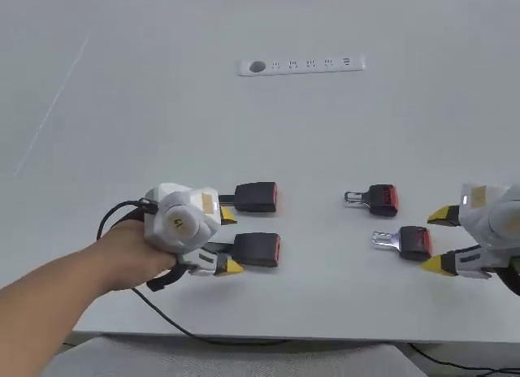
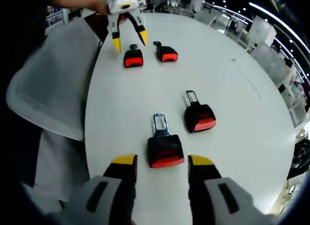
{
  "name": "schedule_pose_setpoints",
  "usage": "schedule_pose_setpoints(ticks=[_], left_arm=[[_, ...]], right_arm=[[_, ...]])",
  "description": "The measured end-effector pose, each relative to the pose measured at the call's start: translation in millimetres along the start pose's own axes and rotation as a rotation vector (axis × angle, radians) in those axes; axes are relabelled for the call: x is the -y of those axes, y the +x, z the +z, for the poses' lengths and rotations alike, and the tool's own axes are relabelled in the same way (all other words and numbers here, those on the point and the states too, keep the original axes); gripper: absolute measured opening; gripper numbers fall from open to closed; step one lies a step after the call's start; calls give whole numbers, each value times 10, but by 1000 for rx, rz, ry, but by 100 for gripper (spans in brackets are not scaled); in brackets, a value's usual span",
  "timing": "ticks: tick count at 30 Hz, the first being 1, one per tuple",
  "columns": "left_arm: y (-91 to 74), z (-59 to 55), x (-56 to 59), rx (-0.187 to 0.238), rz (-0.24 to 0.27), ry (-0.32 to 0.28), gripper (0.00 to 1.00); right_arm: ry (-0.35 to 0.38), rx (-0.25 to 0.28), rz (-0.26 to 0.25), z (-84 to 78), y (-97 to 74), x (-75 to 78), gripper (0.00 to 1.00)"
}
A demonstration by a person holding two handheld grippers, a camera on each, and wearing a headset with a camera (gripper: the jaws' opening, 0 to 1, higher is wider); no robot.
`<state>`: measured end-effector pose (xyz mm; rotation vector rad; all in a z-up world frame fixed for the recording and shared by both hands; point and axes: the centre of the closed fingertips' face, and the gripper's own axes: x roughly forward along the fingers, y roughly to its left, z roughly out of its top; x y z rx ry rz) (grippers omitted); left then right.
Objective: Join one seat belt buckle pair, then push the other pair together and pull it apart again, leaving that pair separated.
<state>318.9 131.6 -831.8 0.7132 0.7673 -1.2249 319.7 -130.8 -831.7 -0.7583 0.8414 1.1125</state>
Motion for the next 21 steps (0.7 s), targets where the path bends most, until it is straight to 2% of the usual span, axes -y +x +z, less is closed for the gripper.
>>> schedule_pose_setpoints(ticks=[4,14,19,21], left_arm=[[75,-14,29,-31,-26,33,46],[163,-10,16,-59,-52,63,44],[211,5,57,-77,-79,96,36],[236,-8,35,-88,-72,118,35]], right_arm=[[-31,-15,34,-10,59,-1,37],[-50,-35,91,-33,144,7,34],[-54,-45,104,-45,143,16,33],[-66,-52,112,-46,146,16,32]])
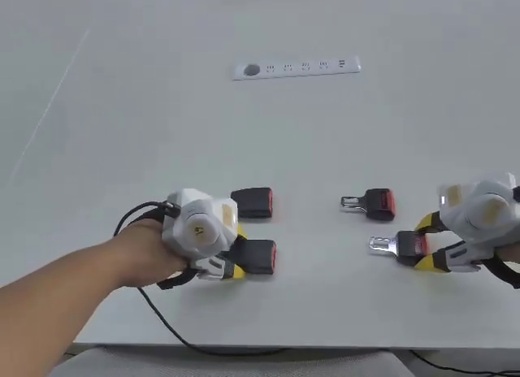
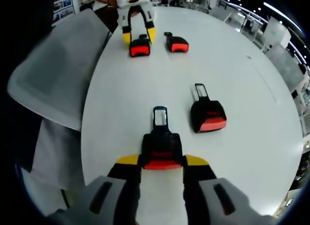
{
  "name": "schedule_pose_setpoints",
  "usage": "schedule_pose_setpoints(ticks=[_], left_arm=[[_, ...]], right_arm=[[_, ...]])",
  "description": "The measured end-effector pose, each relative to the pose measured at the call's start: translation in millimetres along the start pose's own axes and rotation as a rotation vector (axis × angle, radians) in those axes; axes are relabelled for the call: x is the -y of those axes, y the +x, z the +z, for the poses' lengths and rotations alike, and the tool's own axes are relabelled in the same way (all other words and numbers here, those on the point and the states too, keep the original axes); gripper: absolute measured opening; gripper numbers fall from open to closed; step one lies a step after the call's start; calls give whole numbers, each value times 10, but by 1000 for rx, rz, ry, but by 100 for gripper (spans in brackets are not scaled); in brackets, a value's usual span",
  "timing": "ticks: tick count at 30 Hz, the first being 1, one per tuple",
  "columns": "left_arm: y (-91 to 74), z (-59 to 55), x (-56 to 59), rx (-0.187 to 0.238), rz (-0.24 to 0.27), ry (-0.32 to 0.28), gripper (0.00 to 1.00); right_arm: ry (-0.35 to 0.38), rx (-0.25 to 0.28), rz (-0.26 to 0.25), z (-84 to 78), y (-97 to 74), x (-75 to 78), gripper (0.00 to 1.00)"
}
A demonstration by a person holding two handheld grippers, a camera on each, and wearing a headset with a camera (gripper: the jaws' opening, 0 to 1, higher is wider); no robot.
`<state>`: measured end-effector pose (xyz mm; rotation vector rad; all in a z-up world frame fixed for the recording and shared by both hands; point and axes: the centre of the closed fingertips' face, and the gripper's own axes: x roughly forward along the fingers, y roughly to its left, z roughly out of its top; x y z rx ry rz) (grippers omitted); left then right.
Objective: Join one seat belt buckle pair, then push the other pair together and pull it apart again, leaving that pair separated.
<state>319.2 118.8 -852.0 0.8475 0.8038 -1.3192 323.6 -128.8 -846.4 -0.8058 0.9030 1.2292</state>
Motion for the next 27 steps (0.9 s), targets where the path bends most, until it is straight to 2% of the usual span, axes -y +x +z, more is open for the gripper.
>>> schedule_pose_setpoints(ticks=[5,7,10,18,21,27], left_arm=[[-8,-11,-7,-16,-11,8,33],[-1,-9,4,-27,-14,39,33],[3,-12,4,-34,-13,45,33],[12,-23,-8,-46,-13,33,33],[13,-26,-6,-52,-9,29,33],[17,-32,-6,-59,-4,27,33]], right_arm=[[-44,-26,16,4,0,-5,32],[-52,-30,20,-1,5,0,32],[-60,-33,18,-15,11,12,32],[-69,-39,4,3,16,-25,32],[-74,-33,-1,29,41,-36,32],[-59,-4,-5,221,110,-174,32]])
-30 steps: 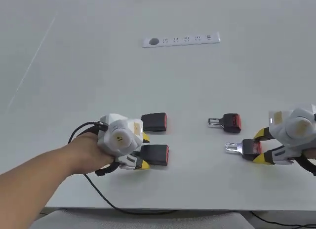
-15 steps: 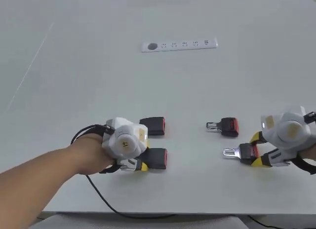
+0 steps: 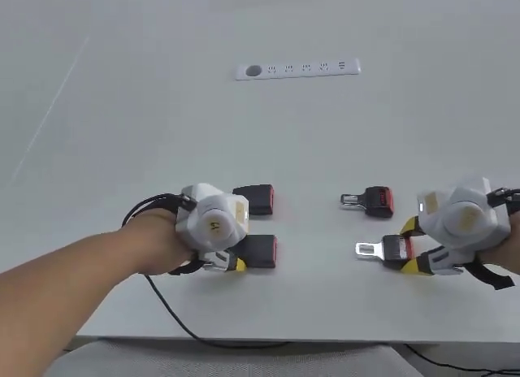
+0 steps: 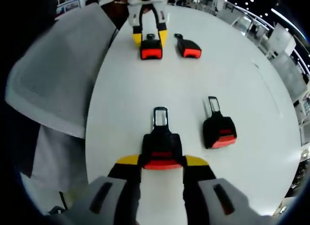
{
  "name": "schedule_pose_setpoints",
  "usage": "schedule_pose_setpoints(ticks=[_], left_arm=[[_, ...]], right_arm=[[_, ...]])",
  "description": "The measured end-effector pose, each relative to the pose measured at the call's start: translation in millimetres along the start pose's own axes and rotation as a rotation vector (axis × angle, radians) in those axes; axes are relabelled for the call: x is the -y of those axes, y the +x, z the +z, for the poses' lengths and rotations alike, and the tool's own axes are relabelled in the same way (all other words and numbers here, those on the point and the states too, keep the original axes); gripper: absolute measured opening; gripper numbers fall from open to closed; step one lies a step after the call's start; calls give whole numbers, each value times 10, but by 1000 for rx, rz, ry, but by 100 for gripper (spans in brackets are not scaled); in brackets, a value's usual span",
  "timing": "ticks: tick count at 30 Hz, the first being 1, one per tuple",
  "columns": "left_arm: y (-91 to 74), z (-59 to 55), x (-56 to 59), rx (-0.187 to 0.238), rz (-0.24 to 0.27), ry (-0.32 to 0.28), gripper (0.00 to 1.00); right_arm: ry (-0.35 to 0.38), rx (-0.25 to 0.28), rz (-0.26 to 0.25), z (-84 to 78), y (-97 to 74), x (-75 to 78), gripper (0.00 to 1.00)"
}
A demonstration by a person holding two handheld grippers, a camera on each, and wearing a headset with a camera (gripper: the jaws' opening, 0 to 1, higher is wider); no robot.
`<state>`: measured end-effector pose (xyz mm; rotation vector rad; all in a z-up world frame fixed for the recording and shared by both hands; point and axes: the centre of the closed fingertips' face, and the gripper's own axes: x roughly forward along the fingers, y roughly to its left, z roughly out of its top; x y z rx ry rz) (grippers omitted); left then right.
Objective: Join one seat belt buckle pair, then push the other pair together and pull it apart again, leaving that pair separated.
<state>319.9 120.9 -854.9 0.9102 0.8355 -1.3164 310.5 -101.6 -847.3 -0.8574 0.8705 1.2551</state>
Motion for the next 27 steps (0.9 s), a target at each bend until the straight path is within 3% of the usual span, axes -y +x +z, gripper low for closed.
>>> schedule_pose_setpoints(ticks=[27], left_arm=[[7,-1,9,-9,-12,1,33]], right_arm=[[27,131,-14,869,438,-166,32]])
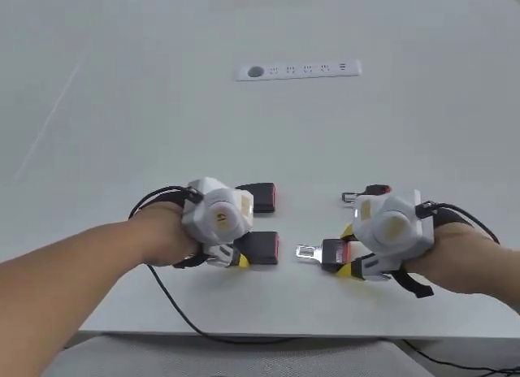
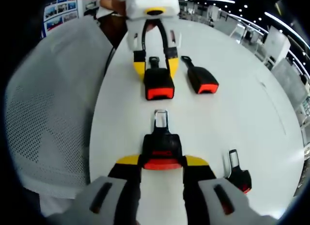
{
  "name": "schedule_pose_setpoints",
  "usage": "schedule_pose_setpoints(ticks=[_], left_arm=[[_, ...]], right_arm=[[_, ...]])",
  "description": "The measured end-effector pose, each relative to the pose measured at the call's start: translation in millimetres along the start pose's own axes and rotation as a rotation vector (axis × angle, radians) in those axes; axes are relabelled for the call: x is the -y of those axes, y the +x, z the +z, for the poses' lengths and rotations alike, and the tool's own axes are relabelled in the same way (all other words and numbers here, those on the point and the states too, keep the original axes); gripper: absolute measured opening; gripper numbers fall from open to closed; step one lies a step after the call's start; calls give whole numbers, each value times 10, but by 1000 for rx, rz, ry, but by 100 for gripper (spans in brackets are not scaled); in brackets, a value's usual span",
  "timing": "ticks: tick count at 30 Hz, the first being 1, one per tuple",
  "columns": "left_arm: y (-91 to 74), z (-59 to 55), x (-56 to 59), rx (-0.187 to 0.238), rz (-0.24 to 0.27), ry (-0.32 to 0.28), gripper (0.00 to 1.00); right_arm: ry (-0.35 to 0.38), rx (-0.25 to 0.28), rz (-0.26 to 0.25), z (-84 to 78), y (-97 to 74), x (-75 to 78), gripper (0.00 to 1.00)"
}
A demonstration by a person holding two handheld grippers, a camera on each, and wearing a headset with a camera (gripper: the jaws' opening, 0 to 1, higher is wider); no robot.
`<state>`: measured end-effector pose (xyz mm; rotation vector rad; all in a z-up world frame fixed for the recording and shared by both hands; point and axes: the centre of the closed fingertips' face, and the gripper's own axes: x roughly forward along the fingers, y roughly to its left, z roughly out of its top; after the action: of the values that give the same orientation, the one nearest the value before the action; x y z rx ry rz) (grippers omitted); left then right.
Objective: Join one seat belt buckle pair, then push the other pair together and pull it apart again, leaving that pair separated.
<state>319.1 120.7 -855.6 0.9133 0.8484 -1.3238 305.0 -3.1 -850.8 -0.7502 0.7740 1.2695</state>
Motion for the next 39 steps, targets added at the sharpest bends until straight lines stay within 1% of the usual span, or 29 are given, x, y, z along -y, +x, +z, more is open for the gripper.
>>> schedule_pose_setpoints(ticks=[6,8,10,15,19,24,26,29,30,34,37,39], left_arm=[[2,-1,1,-7,-4,7,33],[3,-5,-5,-4,-6,5,33],[5,0,1,-13,-4,18,33],[5,1,6,-19,-9,24,33],[2,0,7,-17,-7,20,33],[6,4,12,-21,-12,32,33],[4,-3,10,-16,-12,32,33],[2,-5,8,-2,-12,22,33],[2,-3,10,-1,-12,24,32],[8,-4,4,-5,-20,25,32],[9,-3,14,2,-23,30,32],[6,-3,18,13,-21,30,32]], right_arm=[[0,7,-8,121,80,8,32],[4,8,-5,139,92,7,32],[8,6,-1,158,107,5,32],[-5,2,0,187,127,-1,32],[-40,-5,-9,221,124,-2,32],[-53,2,-6,280,161,-21,32],[-55,6,-6,290,176,-14,32],[-45,26,-8,317,194,-10,31],[-35,27,-6,318,205,-11,31],[-34,38,-7,314,204,-8,31],[-28,38,0,321,205,1,31],[-27,23,8,324,213,5,30]])
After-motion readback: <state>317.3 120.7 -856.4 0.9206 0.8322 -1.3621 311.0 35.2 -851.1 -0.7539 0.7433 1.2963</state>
